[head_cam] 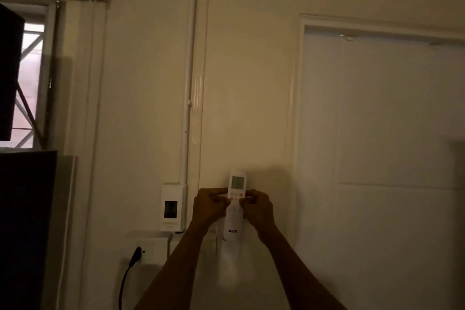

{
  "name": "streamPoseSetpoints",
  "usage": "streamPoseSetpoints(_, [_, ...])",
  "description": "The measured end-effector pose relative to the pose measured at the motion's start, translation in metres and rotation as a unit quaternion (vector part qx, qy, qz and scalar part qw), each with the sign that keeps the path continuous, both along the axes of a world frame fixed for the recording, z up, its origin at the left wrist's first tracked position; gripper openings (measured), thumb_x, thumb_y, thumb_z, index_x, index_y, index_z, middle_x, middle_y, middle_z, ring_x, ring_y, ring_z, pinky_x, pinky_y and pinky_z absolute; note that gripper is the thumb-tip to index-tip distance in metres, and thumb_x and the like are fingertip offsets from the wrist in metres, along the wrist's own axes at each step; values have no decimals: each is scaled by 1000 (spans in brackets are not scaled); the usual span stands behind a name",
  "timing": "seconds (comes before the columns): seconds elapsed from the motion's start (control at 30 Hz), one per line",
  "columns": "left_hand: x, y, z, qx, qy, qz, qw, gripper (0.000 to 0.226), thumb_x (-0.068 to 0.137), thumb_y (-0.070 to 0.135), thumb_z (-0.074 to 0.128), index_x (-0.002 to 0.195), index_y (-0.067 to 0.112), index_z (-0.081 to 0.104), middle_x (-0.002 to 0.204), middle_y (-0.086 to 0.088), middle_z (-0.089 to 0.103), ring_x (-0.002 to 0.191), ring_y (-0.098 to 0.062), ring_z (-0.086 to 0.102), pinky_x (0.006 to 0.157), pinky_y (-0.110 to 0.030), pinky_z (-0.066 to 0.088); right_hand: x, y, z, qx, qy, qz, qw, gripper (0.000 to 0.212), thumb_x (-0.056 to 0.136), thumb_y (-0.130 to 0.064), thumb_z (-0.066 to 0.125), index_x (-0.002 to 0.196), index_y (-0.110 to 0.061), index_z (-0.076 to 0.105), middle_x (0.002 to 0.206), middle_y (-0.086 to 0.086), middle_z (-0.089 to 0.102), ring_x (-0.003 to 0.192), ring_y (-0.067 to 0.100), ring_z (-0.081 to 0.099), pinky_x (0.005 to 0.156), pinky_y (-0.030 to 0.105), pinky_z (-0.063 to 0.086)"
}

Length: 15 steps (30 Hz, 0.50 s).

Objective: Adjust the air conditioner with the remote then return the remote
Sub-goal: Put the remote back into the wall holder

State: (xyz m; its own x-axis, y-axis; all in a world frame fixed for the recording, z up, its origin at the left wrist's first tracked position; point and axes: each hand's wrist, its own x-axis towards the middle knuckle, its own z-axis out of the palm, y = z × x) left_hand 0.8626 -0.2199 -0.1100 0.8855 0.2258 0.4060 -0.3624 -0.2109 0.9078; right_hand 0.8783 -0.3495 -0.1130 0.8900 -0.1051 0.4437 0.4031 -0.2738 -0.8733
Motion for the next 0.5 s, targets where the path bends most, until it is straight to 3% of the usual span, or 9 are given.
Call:
streamPoseSetpoints(0.27, [15, 3, -11, 56, -34, 66, 996, 33, 83, 9, 70, 116, 5, 70, 116, -16, 71, 105, -28, 69, 90, -44, 58, 16, 10, -14, -21, -26, -20, 999, 24, 88, -11, 63, 111, -9, 69, 111, 12, 72, 103, 27, 68, 92, 41, 57])
streamPoseSetpoints(0.5, [20, 11, -15, 118, -17, 86, 989, 32, 84, 17, 69, 112, 0, 69, 115, -17, 70, 106, -27, 68, 92, -40, 56, 22, 12, -24, -54, -60, -27, 996, 22, 83, -11, 69, 104, -11, 66, 101, 8, 72, 88, 19, 66, 74, 26, 54])
